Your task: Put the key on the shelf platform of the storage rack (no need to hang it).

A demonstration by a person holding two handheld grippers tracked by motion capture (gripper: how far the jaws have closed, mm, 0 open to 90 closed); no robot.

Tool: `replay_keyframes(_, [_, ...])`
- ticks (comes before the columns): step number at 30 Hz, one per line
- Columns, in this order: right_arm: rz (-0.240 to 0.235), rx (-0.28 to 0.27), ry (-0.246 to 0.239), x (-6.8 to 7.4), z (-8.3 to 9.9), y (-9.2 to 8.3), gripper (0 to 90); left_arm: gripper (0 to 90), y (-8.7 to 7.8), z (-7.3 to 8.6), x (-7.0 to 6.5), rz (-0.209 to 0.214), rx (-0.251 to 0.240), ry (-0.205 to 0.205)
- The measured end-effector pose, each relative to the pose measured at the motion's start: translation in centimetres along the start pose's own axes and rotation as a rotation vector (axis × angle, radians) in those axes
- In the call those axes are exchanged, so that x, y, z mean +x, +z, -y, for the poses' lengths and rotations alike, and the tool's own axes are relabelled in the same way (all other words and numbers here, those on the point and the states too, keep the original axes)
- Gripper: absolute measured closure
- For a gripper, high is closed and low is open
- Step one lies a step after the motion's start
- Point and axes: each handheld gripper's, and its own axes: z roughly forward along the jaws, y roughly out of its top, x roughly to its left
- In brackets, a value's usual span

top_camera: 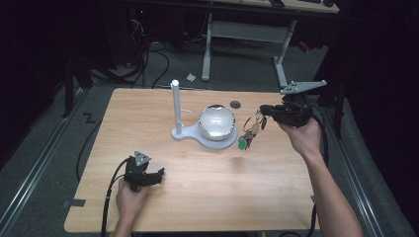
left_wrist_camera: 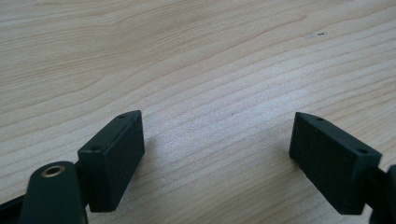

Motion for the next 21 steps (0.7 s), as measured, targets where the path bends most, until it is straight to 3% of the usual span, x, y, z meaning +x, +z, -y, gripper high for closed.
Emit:
replay_keyframes(13, [-0.016, -0.034, -0.008, 0.1, -2.6, 0.0, 88.4, 18.5, 0.0, 0.0, 0.0, 0.0, 0.0, -0.001])
replay_keyframes(21, [-0.024, -0.043, -0.009, 0.0, -4.7, 1.2, 88.4, 18.5, 0.0, 0.0, 0.0, 0.0, 0.0, -0.002])
